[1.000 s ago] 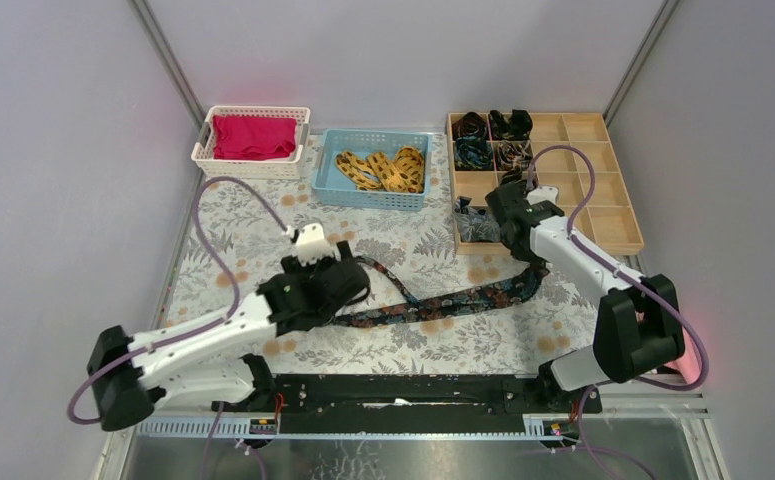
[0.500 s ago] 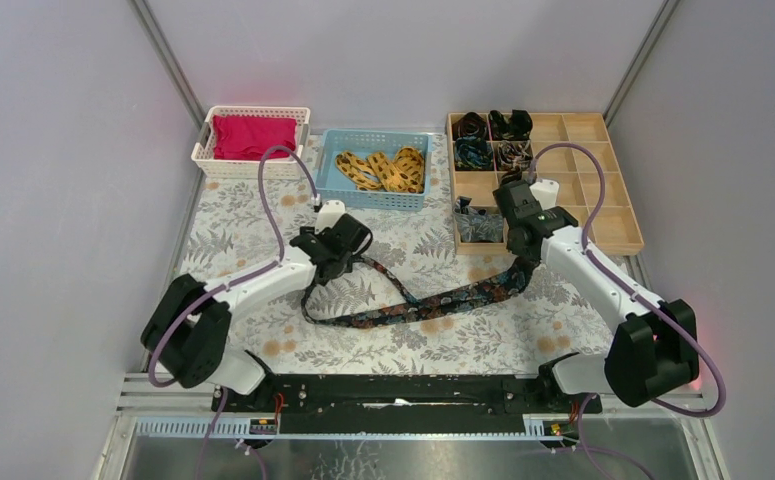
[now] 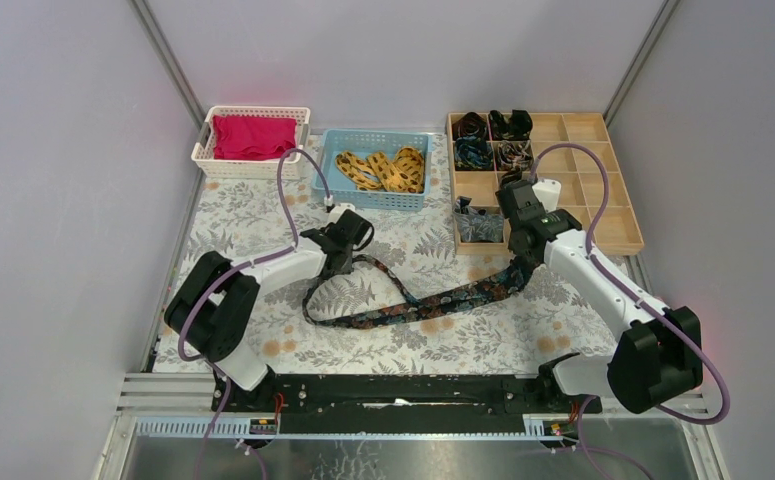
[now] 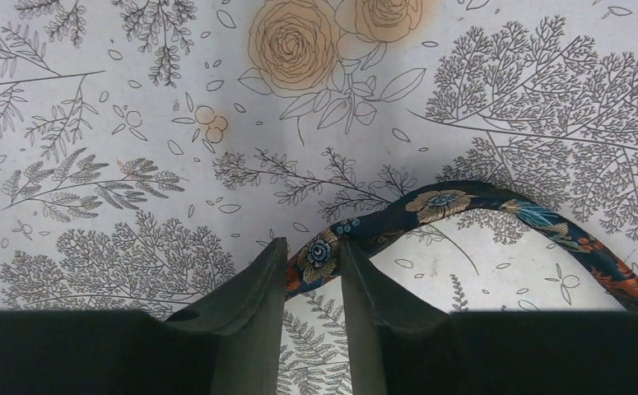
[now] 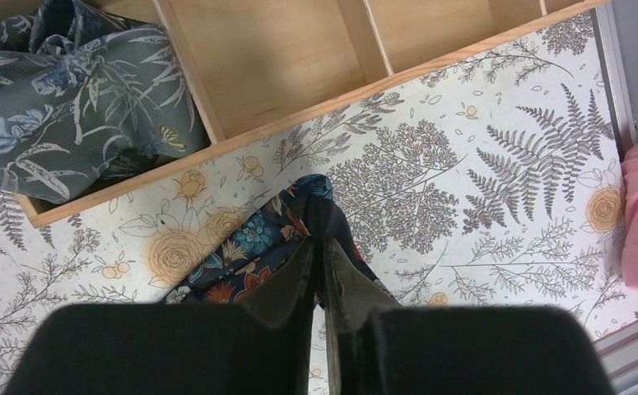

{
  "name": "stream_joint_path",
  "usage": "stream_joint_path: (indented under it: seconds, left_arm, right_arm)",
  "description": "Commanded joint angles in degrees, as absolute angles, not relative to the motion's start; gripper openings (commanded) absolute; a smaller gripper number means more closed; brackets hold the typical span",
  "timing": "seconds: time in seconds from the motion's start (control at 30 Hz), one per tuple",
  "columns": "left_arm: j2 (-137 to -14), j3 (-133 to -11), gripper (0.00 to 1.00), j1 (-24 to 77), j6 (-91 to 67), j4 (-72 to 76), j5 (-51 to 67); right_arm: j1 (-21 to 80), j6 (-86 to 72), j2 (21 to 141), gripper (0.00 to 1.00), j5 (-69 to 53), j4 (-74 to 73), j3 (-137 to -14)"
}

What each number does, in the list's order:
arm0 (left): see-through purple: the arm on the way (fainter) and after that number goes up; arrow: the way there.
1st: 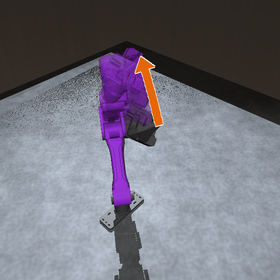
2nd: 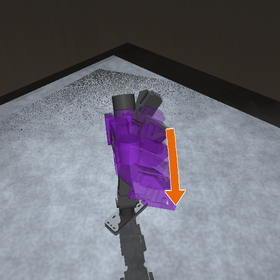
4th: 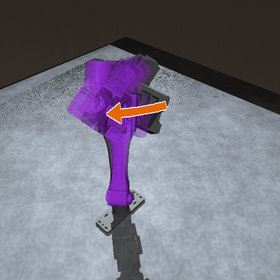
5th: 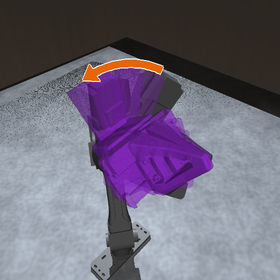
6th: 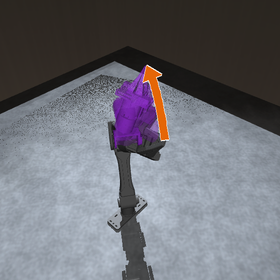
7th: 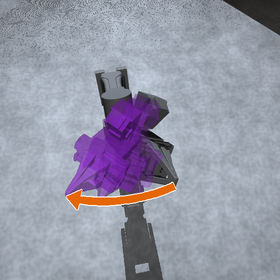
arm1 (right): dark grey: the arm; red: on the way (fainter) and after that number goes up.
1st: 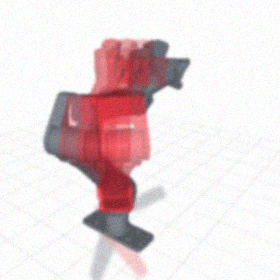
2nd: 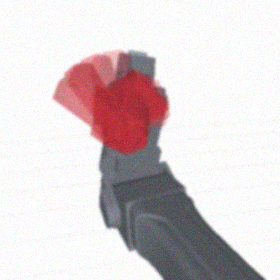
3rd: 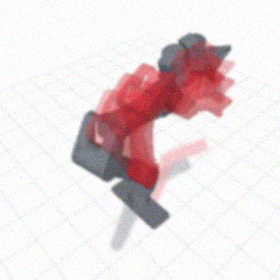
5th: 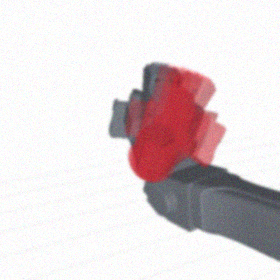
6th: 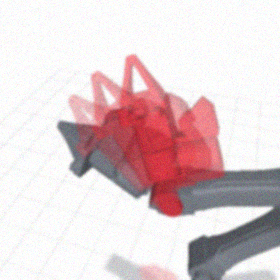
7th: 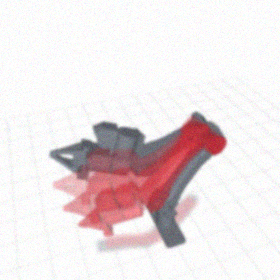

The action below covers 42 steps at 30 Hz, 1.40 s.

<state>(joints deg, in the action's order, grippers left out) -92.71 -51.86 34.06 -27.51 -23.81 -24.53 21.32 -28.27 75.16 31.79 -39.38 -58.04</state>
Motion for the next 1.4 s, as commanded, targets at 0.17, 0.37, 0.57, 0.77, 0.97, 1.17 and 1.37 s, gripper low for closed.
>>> stream_joint_path:
  seconds: [0.17, 0.37, 0.57, 0.77, 0.97, 1.17, 1.37]
  left_arm:
    - [-92.4, -48.6, 0.25, 33.8, -27.9, -21.5, -20.7]
    - [-90.5, -49.5, 0.0, 33.9, -30.3, -24.6, -20.4]
    - [-75.5, -50.0, 0.0, 36.8, -35.7, -33.9, -21.8]
    - [-60.2, -45.5, 0.0, 43.0, -43.5, -42.5, -21.8]
    - [-53.5, -40.9, 0.0, 53.4, -58.8, -50.0, -23.8]
    - [-50.2, -40.0, 0.0, 63.7, -73.4, -60.6, -27.2]
    - [-52.9, -40.5, 0.0, 71.0, -86.7, -72.7, -32.2]
  right_arm:
    - [21.4, -27.9, 73.9, 0.12, 32.0, -38.5, -57.7]
    - [21.4, -28.5, 74.4, 0.1, 32.2, -37.9, -57.3]
    - [21.4, -29.4, 77.5, 0.03, 34.8, -37.9, -57.0]
    - [21.3, -31.1, 81.1, 0.02, 38.6, -38.9, -57.9]
    - [21.3, -31.5, 83.1, 0.07, 38.9, -40.1, -59.1]
    - [21.3, -31.7, 83.3, 0.1, 38.0, -39.4, -58.7]
    - [21.3, -31.7, 83.1, 0.14, 36.5, -38.7, -57.5]
